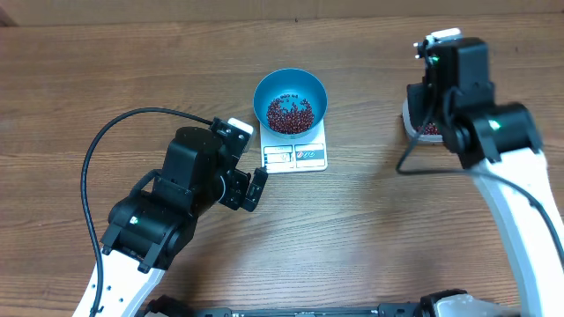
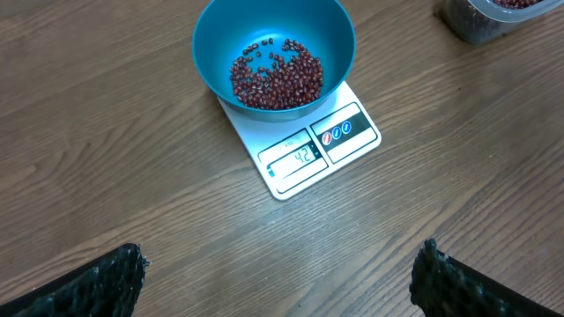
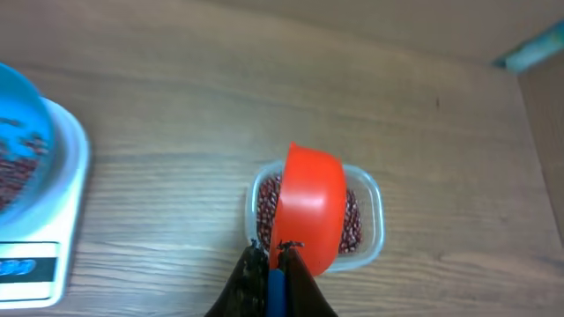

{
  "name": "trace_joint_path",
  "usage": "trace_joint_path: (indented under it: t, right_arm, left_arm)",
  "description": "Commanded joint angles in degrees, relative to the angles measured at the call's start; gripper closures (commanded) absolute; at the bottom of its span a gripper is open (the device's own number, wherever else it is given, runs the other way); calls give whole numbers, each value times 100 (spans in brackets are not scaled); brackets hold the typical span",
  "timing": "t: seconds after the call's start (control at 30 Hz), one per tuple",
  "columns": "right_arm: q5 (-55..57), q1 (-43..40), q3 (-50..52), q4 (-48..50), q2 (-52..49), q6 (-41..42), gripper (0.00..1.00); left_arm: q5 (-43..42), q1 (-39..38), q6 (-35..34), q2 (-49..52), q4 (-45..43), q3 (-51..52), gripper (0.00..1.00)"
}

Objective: Scoop item into bowl and weigh 150g on scale
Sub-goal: 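Carry the empty scoop with the right gripper back to the bean tub, then lower the red scoop into the beans and drag it to refill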

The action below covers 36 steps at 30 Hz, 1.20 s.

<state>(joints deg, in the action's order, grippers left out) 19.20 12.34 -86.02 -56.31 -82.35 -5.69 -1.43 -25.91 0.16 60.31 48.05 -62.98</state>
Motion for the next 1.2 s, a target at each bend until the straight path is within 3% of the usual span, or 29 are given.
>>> trace_joint_path:
  t: [0.0, 0.5, 1.17]
  right_arm:
    - [450, -131, -109, 44, -291, 326, 96]
    - [-138, -1320, -101, 90, -1187, 564, 96]
    - [-350, -1482, -20, 251, -2081, 546, 96]
  left_arm:
    - [37, -37, -35, -33, -4, 20, 0]
    - [37, -37, -35, -33, -7, 20, 0]
    - [37, -37, -35, -33, -4, 20, 1]
